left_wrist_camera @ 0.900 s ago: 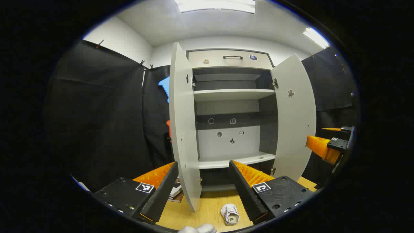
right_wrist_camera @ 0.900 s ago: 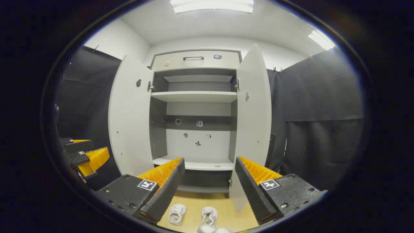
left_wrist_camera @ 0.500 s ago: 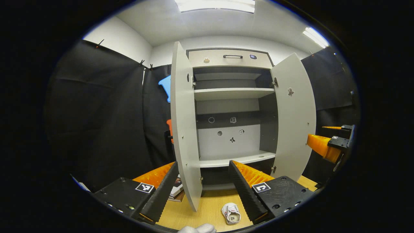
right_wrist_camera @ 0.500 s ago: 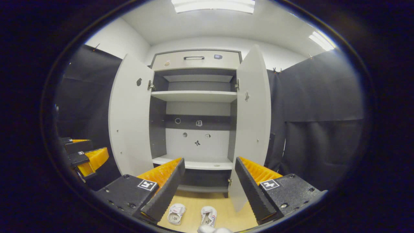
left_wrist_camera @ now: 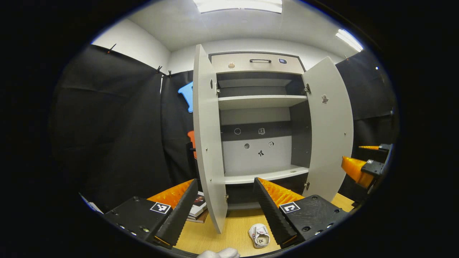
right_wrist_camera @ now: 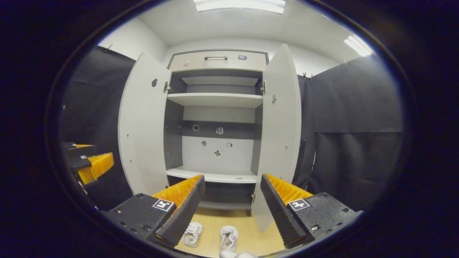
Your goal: Grab one shoe with the right hand and put it into the shoe cabinet, grab the other shoe with the left hand and put it into the shoe cabinet; then close the right door with the right hand and the left door with the left hand.
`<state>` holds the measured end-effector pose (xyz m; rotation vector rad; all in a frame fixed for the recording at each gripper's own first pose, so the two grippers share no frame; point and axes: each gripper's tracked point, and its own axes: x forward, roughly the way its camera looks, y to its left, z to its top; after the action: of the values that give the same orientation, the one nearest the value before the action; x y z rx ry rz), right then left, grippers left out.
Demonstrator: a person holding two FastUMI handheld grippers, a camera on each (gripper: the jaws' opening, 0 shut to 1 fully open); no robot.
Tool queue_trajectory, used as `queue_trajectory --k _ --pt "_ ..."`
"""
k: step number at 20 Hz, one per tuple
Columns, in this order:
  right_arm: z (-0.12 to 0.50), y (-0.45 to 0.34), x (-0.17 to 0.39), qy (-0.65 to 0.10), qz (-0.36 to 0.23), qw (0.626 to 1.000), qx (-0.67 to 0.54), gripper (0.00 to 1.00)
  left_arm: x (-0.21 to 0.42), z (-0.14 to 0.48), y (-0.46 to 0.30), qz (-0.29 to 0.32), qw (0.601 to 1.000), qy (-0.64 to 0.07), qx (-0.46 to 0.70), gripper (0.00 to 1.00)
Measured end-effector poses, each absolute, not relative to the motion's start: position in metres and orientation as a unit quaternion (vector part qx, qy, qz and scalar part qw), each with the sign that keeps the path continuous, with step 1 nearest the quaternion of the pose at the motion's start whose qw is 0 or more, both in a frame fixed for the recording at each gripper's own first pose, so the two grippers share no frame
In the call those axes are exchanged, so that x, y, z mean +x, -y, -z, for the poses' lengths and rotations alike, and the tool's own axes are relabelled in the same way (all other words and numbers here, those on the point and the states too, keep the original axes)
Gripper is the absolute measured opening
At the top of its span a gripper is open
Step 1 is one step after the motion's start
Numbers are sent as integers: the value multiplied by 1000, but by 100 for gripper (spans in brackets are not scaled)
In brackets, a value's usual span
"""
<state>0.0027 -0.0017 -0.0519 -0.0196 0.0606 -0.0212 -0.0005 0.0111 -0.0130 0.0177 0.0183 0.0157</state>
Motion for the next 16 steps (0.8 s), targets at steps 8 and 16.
queue_trajectory --k 8,16 --pt "236 -4 -9 -164 11 986 10 100 1 29 -10 -1 1000 -21 21 96" --pt "404 -31 -7 -321 -12 946 33 98 3 37 -19 -20 999 -33 38 96"
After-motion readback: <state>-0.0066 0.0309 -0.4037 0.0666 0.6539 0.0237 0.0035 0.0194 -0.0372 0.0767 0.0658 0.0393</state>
